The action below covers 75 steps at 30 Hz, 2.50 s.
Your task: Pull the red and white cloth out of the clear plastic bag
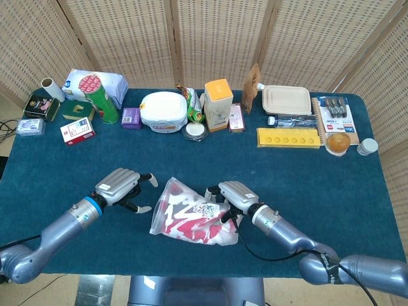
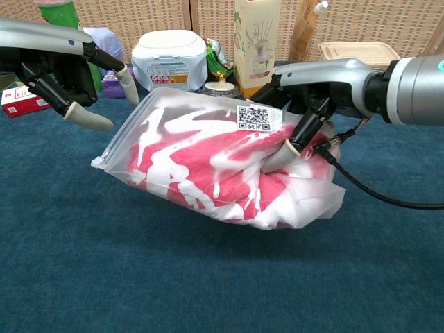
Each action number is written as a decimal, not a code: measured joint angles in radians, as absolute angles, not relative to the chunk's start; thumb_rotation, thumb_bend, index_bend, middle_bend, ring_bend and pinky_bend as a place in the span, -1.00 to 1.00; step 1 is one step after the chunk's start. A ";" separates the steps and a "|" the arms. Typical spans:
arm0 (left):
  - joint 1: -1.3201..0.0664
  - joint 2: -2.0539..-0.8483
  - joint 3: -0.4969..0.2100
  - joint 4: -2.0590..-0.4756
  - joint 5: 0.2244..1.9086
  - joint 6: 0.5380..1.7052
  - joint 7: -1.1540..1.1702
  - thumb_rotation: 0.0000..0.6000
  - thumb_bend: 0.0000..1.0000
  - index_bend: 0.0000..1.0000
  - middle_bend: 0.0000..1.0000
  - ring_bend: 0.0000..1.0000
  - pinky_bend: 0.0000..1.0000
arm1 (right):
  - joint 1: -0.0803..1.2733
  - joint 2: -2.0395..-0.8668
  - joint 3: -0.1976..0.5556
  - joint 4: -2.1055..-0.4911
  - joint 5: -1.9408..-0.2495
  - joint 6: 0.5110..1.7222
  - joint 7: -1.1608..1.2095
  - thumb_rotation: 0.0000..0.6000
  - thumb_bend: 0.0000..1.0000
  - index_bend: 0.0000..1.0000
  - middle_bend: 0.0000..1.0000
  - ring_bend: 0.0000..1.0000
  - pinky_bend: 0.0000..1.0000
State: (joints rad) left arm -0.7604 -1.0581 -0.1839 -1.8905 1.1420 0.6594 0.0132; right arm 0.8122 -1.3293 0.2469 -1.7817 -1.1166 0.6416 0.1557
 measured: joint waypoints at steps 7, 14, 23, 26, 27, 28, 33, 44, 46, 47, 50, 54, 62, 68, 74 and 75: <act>-0.806 -1.102 -0.175 -1.887 1.051 0.665 0.058 0.89 -0.58 -0.35 0.89 0.82 0.77 | 0.815 -1.328 0.245 -1.789 -1.126 0.646 0.174 1.00 -0.49 0.61 0.56 0.98 0.89; -0.860 -1.160 -0.170 -1.879 0.968 0.644 0.062 0.89 -0.58 -0.34 0.89 0.82 0.79 | 0.820 -1.329 0.246 -1.802 -1.144 0.662 0.192 1.00 -0.49 0.61 0.56 0.98 0.89; -0.894 -1.208 -0.152 -1.867 0.913 0.660 0.076 0.90 -0.23 -0.02 0.91 0.84 0.80 | 0.827 -1.340 0.244 -1.807 -1.144 0.677 0.204 1.00 -0.49 0.61 0.56 0.98 0.89; -0.900 -1.220 -0.146 -1.860 0.901 0.679 0.088 0.88 -0.02 0.24 0.94 0.87 0.82 | 0.826 -1.339 0.244 -1.808 -1.145 0.680 0.212 1.00 -0.49 0.61 0.56 0.98 0.89; -0.901 -1.224 -0.145 -1.858 0.897 0.687 0.092 0.89 0.02 0.30 0.94 0.87 0.82 | 0.824 -1.338 0.244 -1.808 -1.145 0.681 0.218 1.00 -0.49 0.61 0.56 0.98 0.89; -0.904 -1.228 -0.143 -1.855 0.891 0.695 0.098 0.89 0.04 0.34 0.95 0.87 0.82 | 0.823 -1.337 0.243 -1.809 -1.146 0.683 0.223 1.00 -0.49 0.61 0.56 0.98 0.89; -0.913 -1.234 -0.135 -1.847 0.867 0.705 0.109 0.91 0.09 0.45 0.96 0.88 0.82 | 0.816 -1.331 0.243 -1.813 -1.160 0.686 0.250 1.00 -0.48 0.61 0.56 0.98 0.89; -0.889 -1.206 -0.150 -1.849 0.892 0.729 0.050 1.00 0.09 0.56 1.00 0.92 0.82 | 0.811 -1.331 0.224 -1.802 -1.183 0.685 0.273 1.00 -0.49 0.58 0.52 0.96 0.89; -0.884 -1.204 -0.150 -1.843 0.892 0.729 0.041 1.00 0.08 0.56 1.00 0.92 0.83 | 0.816 -1.334 0.221 -1.801 -1.184 0.683 0.265 1.00 -0.49 0.52 0.48 0.92 0.86; -0.883 -1.204 -0.149 -1.839 0.892 0.729 0.039 1.00 0.08 0.56 1.00 0.92 0.83 | 0.817 -1.336 0.219 -1.800 -1.184 0.682 0.261 1.00 -0.49 0.49 0.46 0.90 0.85; -0.882 -1.212 -0.145 -1.824 0.887 0.726 0.036 1.00 0.06 0.56 1.00 0.92 0.83 | 0.825 -1.343 0.214 -1.794 -1.174 0.680 0.243 1.00 -0.49 0.33 0.36 0.77 0.77; -0.884 -1.240 -0.137 -1.792 0.878 0.728 0.041 1.00 0.05 0.56 1.00 0.92 0.83 | 0.838 -1.351 0.203 -1.775 -1.157 0.673 0.201 1.00 -0.49 0.02 0.09 0.41 0.44; -0.899 -1.350 -0.119 -1.695 0.826 0.739 0.074 1.00 0.00 0.56 1.00 0.92 0.83 | 0.885 -1.352 0.168 -1.725 -1.055 0.656 0.047 1.00 -0.51 -0.58 -0.44 -0.26 -0.36; -0.920 -1.398 -0.114 -1.661 0.775 0.738 0.109 1.00 -0.01 0.56 1.00 0.92 0.83 | 0.905 -1.339 0.143 -1.724 -0.962 0.703 -0.077 1.00 -0.61 -0.70 -0.53 -0.33 -0.41; -0.947 -1.407 -0.107 -1.656 0.700 0.724 0.145 1.00 -0.02 0.56 1.00 0.92 0.83 | 0.892 -1.314 0.110 -1.755 -0.919 0.803 -0.179 1.00 -0.64 -0.70 -0.53 -0.32 -0.39; -0.952 -1.406 -0.104 -1.657 0.687 0.721 0.152 1.00 -0.02 0.56 1.00 0.92 0.83 | 0.886 -1.303 0.103 -1.764 -0.910 0.816 -0.193 1.00 -0.64 -0.70 -0.53 -0.30 -0.37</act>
